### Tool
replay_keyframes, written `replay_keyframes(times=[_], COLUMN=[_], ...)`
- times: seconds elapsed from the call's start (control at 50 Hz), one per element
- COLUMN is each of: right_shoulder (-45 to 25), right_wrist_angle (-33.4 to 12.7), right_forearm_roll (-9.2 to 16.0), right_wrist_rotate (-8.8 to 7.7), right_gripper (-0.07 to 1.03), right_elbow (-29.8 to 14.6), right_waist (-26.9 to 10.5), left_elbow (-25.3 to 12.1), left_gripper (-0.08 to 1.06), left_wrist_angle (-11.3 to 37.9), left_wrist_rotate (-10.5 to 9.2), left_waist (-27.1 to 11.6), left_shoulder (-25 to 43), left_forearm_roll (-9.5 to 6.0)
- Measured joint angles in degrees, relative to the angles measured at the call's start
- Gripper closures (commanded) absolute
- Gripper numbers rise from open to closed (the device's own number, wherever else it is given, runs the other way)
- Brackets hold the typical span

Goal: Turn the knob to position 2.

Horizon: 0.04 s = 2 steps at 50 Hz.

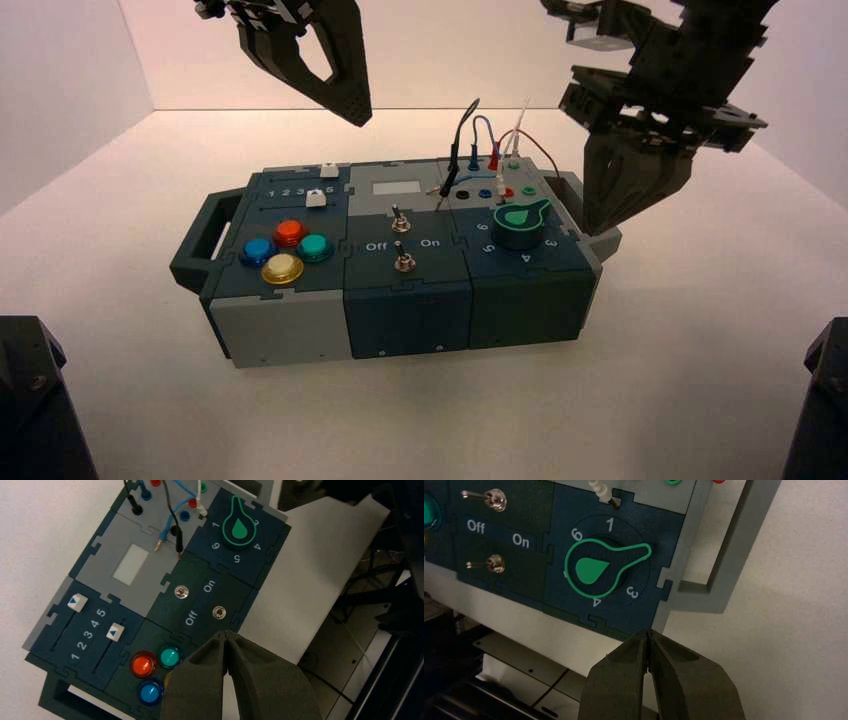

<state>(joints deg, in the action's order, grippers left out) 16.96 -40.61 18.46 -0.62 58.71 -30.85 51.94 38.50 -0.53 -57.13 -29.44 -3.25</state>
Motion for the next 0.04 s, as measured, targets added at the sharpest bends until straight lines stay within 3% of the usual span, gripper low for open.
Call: replay_keyframes(times=[0.04], right_shoulder=[0.3], right_wrist_angle=[-0.2], right_forearm_roll=[-0.1], right_wrist_rotate=[0.00], right_gripper=[0.99], right_elbow=[0.0], right_waist=[0.0], left_elbow=[-0.1], left_gripper=[1.01], left_wrist_angle=[0.0], left_wrist_rotate=[0.00], left_waist=[0.1], left_shoulder=[0.1], left_forearm_roll=[0.26])
